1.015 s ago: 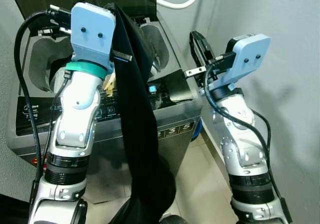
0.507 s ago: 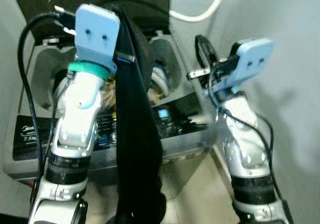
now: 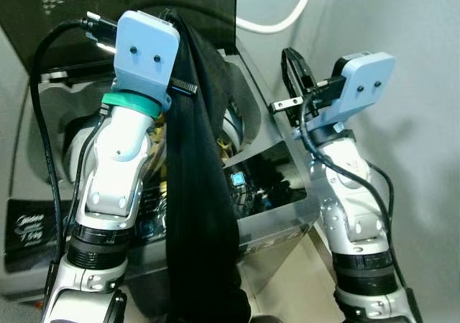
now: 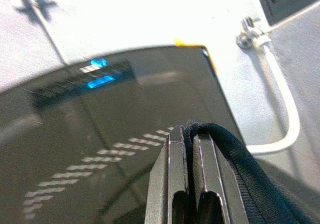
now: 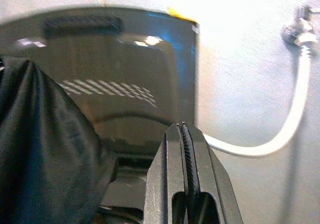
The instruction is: Clothes washing
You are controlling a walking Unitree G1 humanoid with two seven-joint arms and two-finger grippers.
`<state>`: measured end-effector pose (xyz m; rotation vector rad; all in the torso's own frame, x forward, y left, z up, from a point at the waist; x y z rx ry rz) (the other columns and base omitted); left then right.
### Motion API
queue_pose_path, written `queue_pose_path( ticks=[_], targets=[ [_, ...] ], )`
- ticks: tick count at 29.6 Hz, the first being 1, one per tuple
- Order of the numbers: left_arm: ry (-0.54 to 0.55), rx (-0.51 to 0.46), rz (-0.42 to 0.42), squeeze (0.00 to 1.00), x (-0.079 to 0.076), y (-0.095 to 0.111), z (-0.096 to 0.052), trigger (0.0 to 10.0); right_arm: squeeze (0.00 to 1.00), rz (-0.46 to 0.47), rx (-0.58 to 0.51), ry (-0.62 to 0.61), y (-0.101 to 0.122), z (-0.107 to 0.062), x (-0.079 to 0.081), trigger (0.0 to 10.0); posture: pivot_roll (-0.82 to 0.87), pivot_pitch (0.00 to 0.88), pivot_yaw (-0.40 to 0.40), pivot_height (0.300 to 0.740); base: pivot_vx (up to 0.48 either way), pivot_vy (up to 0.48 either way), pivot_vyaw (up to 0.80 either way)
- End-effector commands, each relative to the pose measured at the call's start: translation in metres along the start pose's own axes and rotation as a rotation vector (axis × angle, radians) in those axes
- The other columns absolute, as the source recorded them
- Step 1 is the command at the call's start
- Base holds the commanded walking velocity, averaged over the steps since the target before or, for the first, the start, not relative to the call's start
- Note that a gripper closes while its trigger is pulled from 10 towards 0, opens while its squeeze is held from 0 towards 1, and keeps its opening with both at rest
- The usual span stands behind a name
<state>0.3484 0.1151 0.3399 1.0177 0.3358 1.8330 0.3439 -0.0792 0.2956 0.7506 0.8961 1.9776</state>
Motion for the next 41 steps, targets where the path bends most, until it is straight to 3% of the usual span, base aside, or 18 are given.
queue_pose_path(
  ticks=[1, 17, 32, 41],
  targets=[
    [0.014, -0.028, 0.004, 0.0, 0.0046, 0.0068, 0.0012, 10.0, 0.0, -0.002, -0.003, 0.006, 0.0005, -0.0004, 0.002, 10.0, -0.03, 0.0, 0.063, 0.74, 0.0, 0.0, 0.0],
    [0.014, -0.009, -0.011, 0.0, 0.0039, 0.0039, 0.0008, 10.0, 0.0, 0.004, -0.003, 0.011, 0.0001, 0.0, 0.0037, 10.0, -0.03, 0.0, 0.065, 0.74, 0.0, 0.0, 0.0],
    [0.012, -0.007, -0.007, 0.0, 0.0032, 0.0023, -0.0005, 10.0, 0.0, 0.005, 0.002, 0.018, -0.001, -0.0004, 0.0051, 10.0, -0.04, 0.0, 0.061, 0.74, 0.0, 0.435, 0.0],
    [0.007, 0.002, 0.008, 0.0, 0.0022, -0.0001, -0.0001, 10.0, 0.0, 0.005, 0.002, 0.022, -0.0013, -0.0003, 0.0062, 10.0, -0.04, 0.0, 0.062, 0.74, 0.0, 0.0, 0.0]
  ],
)
Point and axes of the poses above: a point about 5 cm out from each wrist's last joint towards the gripper, its own z axis pointing out of the wrist towards the gripper, its own y axis along the axis of the wrist's last joint, x = y × z, the point moved 5 cm from there along z, pointing out of the wrist towards the gripper, and after that the axes turned 14 degrees about z, right-handed, at the moved point
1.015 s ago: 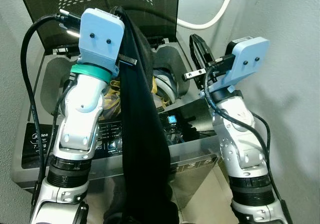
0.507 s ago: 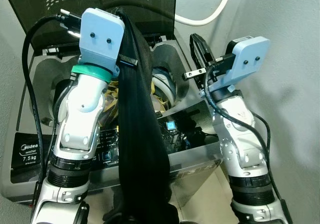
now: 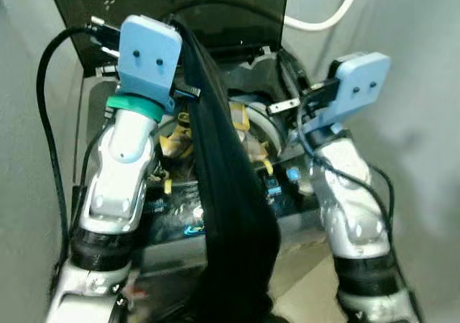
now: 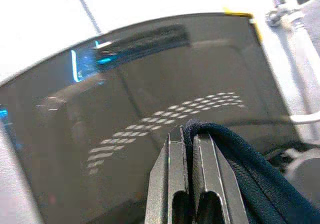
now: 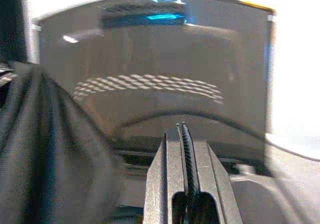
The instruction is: Clothes washing
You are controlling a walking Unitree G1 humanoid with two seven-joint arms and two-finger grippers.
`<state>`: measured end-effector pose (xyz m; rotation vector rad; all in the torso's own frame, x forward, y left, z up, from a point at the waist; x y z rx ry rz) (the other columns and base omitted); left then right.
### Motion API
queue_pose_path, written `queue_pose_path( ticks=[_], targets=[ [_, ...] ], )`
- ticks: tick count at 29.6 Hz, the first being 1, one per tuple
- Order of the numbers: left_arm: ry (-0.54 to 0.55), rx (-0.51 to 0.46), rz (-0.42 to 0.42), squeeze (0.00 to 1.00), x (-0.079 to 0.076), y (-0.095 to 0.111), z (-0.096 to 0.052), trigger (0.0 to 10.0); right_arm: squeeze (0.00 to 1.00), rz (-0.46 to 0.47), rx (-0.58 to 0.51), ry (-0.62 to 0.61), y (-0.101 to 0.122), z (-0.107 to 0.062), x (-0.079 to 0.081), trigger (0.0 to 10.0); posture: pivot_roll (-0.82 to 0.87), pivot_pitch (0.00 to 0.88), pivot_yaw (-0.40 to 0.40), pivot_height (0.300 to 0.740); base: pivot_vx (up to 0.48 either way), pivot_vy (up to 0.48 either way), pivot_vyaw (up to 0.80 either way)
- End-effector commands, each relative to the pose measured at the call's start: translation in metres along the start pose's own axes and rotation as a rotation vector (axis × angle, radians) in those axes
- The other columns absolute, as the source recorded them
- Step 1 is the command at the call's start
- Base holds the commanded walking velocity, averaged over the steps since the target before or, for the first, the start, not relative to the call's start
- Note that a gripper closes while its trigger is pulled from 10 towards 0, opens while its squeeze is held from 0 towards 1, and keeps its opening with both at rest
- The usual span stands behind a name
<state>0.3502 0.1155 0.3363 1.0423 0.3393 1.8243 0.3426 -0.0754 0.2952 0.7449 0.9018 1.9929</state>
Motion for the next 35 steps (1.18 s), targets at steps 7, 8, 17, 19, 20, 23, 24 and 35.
queue_pose_path(
  ticks=[7, 8, 17, 19, 20, 23, 24, 35],
  targets=[
    [0.021, -0.008, 0.008, 0.0, 0.004, 0.003, 0.001, 10.0, 0.0, -0.005, 0.002, 0.012, 0.0, 0.0, 0.003, 10.0, -0.04, 0.0, 0.063, 0.74, 0.0, 0.0, 0.0],
    [0.016, -0.014, 0.009, 0.0, 0.003, 0.003, 0.001, 10.0, 0.0, -0.005, 0.003, 0.012, 0.0, 0.0, 0.003, 10.0, -0.03, 0.0, 0.065, 0.74, 0.0, 0.0, 0.0],
    [0.013, -0.078, 0.043, 0.0, 0.005, 0.014, 0.006, 10.0, 0.0, -0.008, 0.085, 0.159, -0.008, -0.004, 0.017, 10.0, -0.04, 0.0, 0.067, 0.74, 0.0, 0.0, 0.0],
    [0.016, -0.095, 0.05, 0.0, 0.006, 0.017, 0.008, 10.0, 0.0, -0.01, 0.14, 0.248, -0.013, -0.009, 0.025, 10.0, -0.04, 0.0, 0.069, 0.74, 0.0, 0.0, 0.0],
    [0.016, -0.11, 0.056, 0.0, 0.006, 0.02, 0.01, 10.0, 0.0, -0.017, 0.215, 0.362, -0.019, -0.019, 0.035, 10.0, -0.04, 0.0, 0.072, 0.74, 0.0, 0.0, 0.0],
    [0.012, -0.121, 0.057, 0.0, 0.005, 0.022, 0.011, 10.0, 0.0, -0.036, 0.34, 0.513, -0.029, -0.04, 0.043, 10.0, -0.05, 0.0, 0.074, 0.74, 0.0, 0.0, 0.0],
    [0.012, -0.121, 0.057, 0.0, 0.005, 0.022, 0.011, 10.0, 0.0, -0.036, 0.34, 0.513, -0.029, -0.04, 0.043, 10.0, -0.05, 0.0, 0.074, 0.74, 0.0, 0.0, 0.0],
    [-0.003, -0.142, 0.058, 0.0, 0.0, 0.026, 0.013, 10.0, 0.0, 0.085, 0.544, 0.723, -0.028, -0.085, 0.04, 10.0, -0.05, 0.0, 0.078, 0.74, 0.0, 0.0, 0.0]
  ],
)
Point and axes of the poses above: a point about 5 cm out from each wrist's last joint towards the gripper, its own z axis pointing out of the wrist towards the gripper, its own y axis along the axis of the wrist's last joint, x = y × z, the point moved 5 cm from there along z, pointing out of the wrist towards the gripper, and after that the axes turned 14 degrees about z, right-handed, at the moved point
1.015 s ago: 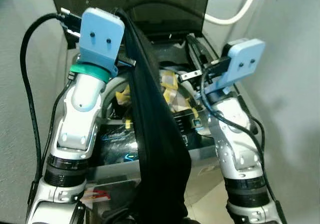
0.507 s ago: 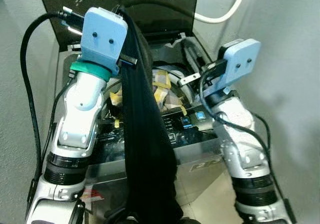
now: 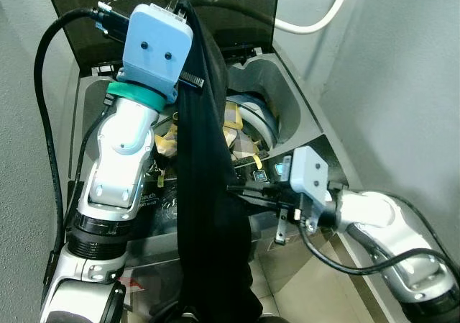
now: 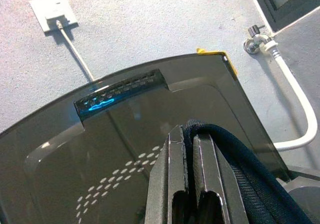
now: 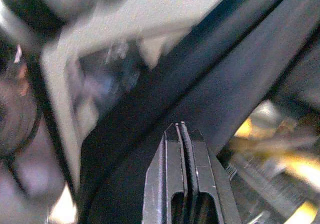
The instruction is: Clothes washing
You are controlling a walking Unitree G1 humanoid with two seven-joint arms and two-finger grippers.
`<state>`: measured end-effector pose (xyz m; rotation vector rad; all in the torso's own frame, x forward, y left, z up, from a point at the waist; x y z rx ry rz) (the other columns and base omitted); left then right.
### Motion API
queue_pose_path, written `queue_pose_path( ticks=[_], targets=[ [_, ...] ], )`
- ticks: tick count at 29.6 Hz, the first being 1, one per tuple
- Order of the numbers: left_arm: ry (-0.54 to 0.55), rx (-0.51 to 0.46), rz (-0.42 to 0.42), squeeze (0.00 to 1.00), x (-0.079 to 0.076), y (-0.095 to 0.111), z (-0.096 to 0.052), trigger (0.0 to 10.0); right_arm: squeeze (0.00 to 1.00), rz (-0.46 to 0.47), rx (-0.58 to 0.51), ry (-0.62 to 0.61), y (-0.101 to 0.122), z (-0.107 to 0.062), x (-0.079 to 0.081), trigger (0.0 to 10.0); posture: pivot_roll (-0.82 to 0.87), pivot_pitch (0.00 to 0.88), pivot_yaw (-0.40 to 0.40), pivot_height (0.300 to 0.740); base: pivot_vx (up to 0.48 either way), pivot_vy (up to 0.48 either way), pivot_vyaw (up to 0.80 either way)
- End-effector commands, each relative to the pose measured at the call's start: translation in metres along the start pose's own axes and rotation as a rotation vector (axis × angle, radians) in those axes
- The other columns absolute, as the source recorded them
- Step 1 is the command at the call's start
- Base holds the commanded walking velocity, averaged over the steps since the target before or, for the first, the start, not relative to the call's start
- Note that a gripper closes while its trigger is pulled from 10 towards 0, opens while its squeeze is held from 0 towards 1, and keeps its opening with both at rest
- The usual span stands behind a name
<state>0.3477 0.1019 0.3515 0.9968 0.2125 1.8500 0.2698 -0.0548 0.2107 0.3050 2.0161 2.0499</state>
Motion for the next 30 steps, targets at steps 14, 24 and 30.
queue_pose_path(
  ticks=[14, 24, 30],
  targets=[
    [0.033, -0.264, 0.06, 0.0, 0.008, 0.056, 0.046, 10.0, 1.0, 0.071, -0.058, -0.046, -0.012, 0.044, -0.008, 10.0, -0.04, 0.0, 0.085, 0.74, 0.0, 0.0, 0.0],
    [0.031, -0.259, 0.05, 0.0, 0.006, 0.055, 0.042, 10.0, 1.0, 0.203, -0.056, 0.07, -0.005, 0.018, 0.002, 10.0, -0.05, 0.0, 0.076, 0.74, 0.0, 0.0, 0.0],
    [0.031, -0.258, 0.045, 0.0, 0.004, 0.053, 0.041, 10.0, 1.0, 0.287, -0.141, 0.118, 0.01, 0.009, 0.004, 10.0, -0.05, 0.0, 0.072, 0.74, 0.0, 0.0, 0.0]
  ],
)
Point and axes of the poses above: a point about 5 cm out from each wrist's last joint towards the gripper, its own z axis pointing out of the wrist towards the gripper, its own y axis along the axis of the wrist's last joint, x = y × z, the point moved 5 cm from there along z, pointing out of the wrist towards the gripper, and after that the axes turned 14 degrees about z, right-handed, at the moved point
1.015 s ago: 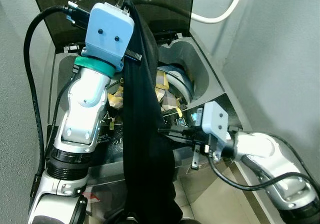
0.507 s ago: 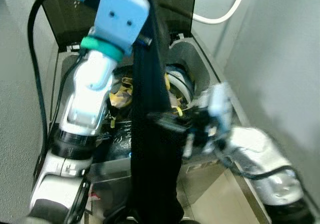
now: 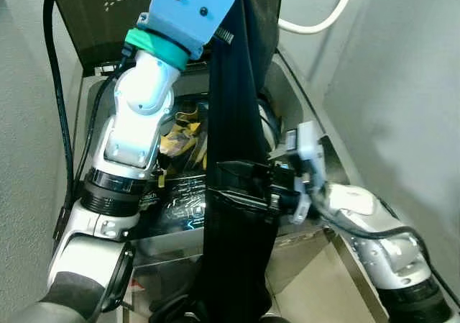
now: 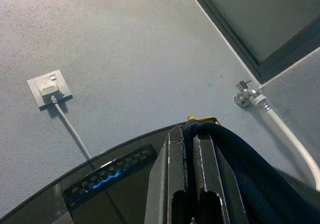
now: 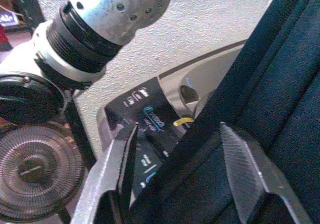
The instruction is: Clothes washing
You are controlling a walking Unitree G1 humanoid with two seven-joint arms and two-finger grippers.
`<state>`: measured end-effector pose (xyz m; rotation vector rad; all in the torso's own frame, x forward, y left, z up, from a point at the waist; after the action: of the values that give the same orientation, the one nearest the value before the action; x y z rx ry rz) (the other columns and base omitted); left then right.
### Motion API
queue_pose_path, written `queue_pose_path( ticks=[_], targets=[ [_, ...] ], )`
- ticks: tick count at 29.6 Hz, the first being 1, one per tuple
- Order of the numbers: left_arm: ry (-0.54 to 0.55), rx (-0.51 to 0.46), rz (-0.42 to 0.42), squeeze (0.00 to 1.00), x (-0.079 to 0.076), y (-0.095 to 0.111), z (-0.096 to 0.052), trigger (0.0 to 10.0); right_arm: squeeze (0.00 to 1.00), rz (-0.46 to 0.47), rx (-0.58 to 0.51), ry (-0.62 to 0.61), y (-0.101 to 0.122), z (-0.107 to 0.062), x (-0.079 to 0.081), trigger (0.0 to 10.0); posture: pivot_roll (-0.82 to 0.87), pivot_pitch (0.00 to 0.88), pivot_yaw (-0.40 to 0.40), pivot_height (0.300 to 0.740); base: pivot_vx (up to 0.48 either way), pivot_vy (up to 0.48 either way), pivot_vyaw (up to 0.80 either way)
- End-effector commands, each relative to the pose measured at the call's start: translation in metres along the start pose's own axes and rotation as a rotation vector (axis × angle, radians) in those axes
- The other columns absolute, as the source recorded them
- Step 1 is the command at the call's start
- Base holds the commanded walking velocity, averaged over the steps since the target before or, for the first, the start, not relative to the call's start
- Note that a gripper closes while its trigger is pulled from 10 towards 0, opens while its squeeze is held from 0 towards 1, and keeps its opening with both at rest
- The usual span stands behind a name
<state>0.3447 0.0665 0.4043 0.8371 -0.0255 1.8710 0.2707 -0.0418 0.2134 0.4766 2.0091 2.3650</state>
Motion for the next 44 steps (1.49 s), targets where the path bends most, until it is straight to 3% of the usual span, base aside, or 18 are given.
queue_pose_path(
  ticks=[1, 7, 9, 12, 13, 17, 20, 26, 28, 29, 34, 35, 37, 38, 44],
  targets=[
    [0.025, -0.021, -0.002, 0.0, 0.003, 0.004, 0.0, 10.0, 1.0, 0.044, -0.08, 0.037, 0.016, -0.006, 0.005, 10.0, -0.05, 0.0, 0.073, 0.74, 0.0, 0.0, 0.0],
    [0.026, -0.018, -0.005, 0.0, 0.001, 0.002, -0.003, 10.0, 1.0, 0.039, -0.085, 0.064, 0.023, -0.014, 0.007, 10.0, -0.05, 0.0, 0.072, 0.74, 0.0, 0.0, 0.0],
    [0.026, -0.017, -0.004, 0.0, 0.002, 0.001, -0.003, 10.0, 1.0, 0.026, -0.048, 0.066, 0.018, -0.017, 0.007, 10.0, -0.05, 0.0, 0.072, 0.74, 0.0, 0.0, 0.0],
    [0.028, -0.015, -0.003, 0.0, 0.002, 0.001, -0.003, 10.0, 1.0, -0.003, 0.095, 0.046, -0.005, -0.026, 0.003, 10.0, -0.05, 0.0, 0.068, 0.74, 0.0, 0.0, 0.0],
    [0.029, -0.015, -0.003, 0.0, 0.002, 0.001, -0.004, 10.0, 0.0, -0.006, 0.148, 0.04, -0.015, -0.029, 0.002, 10.0, -0.05, 0.0, 0.067, 0.74, 0.0, 0.0, 0.0],
    [0.03, -0.014, -0.003, 0.0, 0.001, 0.001, -0.004, 10.0, 0.0, -0.007, 0.177, 0.037, -0.02, -0.031, 0.001, 10.0, -0.05, 0.0, 0.067, 0.74, 0.0, 0.0, 0.0],
    [0.032, -0.014, -0.003, 0.0, 0.001, 0.001, -0.004, 10.0, 0.0, -0.007, 0.23, 0.058, -0.036, -0.023, 0.006, 10.0, -0.05, 0.0, 0.068, 0.74, 0.0, 0.0, 0.0],
    [0.032, -0.016, -0.003, 0.0, 0.001, 0.002, -0.004, 10.0, 0.0, 0.014, 0.219, 0.078, -0.039, -0.014, 0.011, 10.0, -0.05, 0.0, 0.07, 0.74, 0.0, 0.0, 0.0],
    [0.031, -0.015, -0.001, 0.0, 0.001, 0.001, -0.004, 10.0, 0.0, 0.017, 0.212, 0.078, -0.041, -0.009, 0.011, 9.5, -0.05, 0.0, 0.071, 0.74, 0.0, 0.0, 0.0],
    [0.031, -0.015, -0.001, 0.0, 0.001, 0.001, -0.004, 10.0, 0.0, 0.017, 0.209, 0.075, -0.044, -0.004, 0.011, 7.0, -0.05, 0.0, 0.07, 0.74, 0.0, 0.0, 0.0],
    [0.031, -0.014, -0.001, 0.0, 0.001, 0.0, -0.004, 10.0, 0.0, 0.012, 0.21, 0.074, -0.046, -0.001, 0.01, 7.0, -0.05, 0.0, 0.07, 0.74, 0.0, 0.0, 0.0],
    [0.031, -0.013, 0.0, 0.0, 0.001, 0.0, -0.004, 10.0, 0.0, 0.013, 0.21, 0.072, -0.05, 0.002, 0.01, 2.4, -0.04, 0.0, 0.071, 0.74, 0.0, 0.0, 0.0],
    [0.031, -0.013, 0.0, 0.0, 0.001, 0.0, -0.004, 10.0, 0.0, 0.013, 0.21, 0.072, -0.05, 0.002, 0.01, 2.4, -0.04, 0.0, 0.071, 0.74, 0.0, 0.0, 0.0],
    [0.03, -0.011, 0.0, 0.0, 0.001, 0.0, -0.004, 10.0, 0.0, 0.02, 0.199, 0.069, -0.052, 0.004, 0.009, 0.0, -0.04, 0.0, 0.071, 0.74, 0.0, 0.0, 0.0],
    [0.022, -0.001, -0.001, 0.0, -0.002, -0.003, -0.006, 10.0, 0.0, 0.072, 0.067, 0.047, -0.032, 0.013, 0.004, 0.0, -0.04, 0.0, 0.07, 0.74, 0.0, 0.0, 0.0]
  ],
)
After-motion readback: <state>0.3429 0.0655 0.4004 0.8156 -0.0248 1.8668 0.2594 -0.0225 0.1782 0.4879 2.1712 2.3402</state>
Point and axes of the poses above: a point about 5 cm out from each wrist's last joint towards the gripper, its own z axis pointing out of the wrist towards the gripper, its own y axis along the axis of the wrist's last joint, x = y × z, the point moved 5 cm from there along z, pointing out of the wrist towards the gripper, and after that the axes turned 14 degrees about z, right-handed, at the moved point
